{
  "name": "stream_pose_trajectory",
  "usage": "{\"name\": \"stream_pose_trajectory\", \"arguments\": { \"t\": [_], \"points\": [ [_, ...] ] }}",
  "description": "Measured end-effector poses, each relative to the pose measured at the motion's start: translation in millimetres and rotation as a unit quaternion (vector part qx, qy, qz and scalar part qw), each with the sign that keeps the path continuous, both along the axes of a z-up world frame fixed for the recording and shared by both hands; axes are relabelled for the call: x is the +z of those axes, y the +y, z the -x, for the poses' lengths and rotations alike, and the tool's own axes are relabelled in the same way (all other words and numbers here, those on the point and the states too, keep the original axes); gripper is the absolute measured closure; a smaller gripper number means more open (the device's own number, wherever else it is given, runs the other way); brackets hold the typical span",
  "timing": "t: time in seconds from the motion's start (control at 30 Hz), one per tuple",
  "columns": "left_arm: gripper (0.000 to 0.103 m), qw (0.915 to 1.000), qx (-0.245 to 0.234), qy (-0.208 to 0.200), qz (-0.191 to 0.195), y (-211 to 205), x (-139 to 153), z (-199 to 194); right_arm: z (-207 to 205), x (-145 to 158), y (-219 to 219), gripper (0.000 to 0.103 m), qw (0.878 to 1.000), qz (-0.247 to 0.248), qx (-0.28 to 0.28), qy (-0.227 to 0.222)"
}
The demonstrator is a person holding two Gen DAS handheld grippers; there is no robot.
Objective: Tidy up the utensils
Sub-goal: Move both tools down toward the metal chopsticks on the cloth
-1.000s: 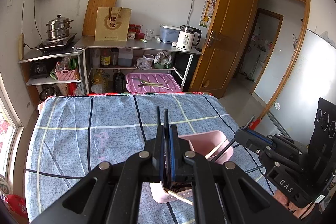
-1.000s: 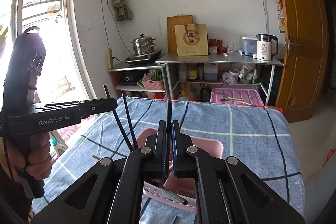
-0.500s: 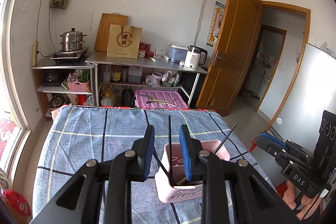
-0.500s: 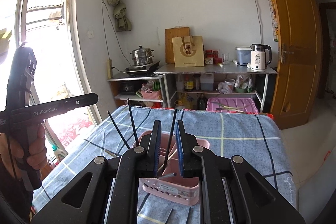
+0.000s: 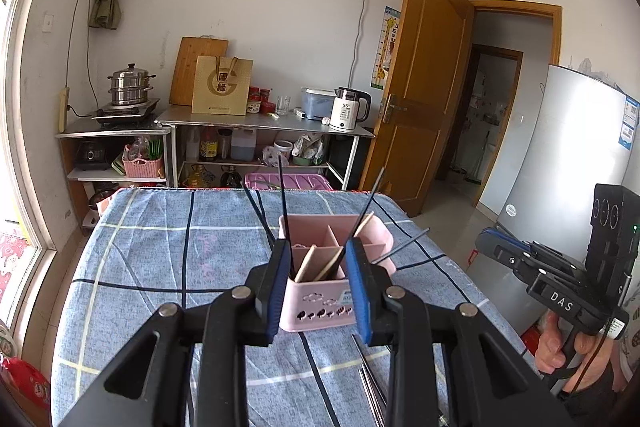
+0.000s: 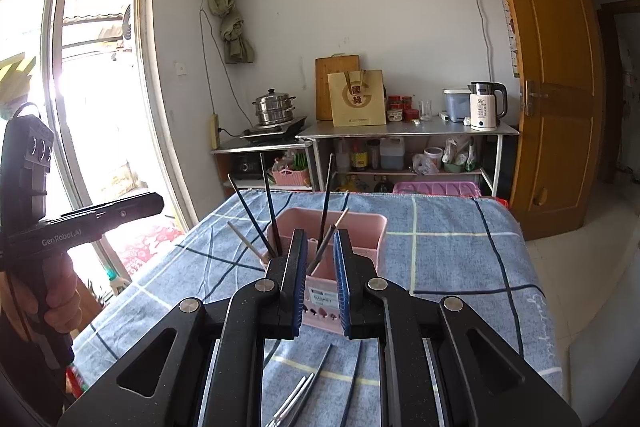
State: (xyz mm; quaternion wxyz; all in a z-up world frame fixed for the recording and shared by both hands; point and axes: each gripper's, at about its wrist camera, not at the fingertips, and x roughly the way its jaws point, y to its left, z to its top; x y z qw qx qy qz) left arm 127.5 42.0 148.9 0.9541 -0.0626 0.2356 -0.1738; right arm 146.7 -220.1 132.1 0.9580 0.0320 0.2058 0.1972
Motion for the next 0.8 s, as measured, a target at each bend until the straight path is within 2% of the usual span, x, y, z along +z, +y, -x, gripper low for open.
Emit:
{"name": "stream_pose_trajectory", "arguments": {
  "t": [0.3,0.8],
  "points": [
    [0.068,0.9991,-0.03,0.024,-0.02,-32.0,-34.7,25.0,13.9,-21.6,-13.5,0.089,1.0,-0.005,-0.005,0.022],
    [0.068,0.9934,-0.041,0.106,-0.016,-56.8,-94.2,4.7,2.3,-63.5,-20.2,0.089,0.997,0.005,-0.007,0.078]
  ]
}}
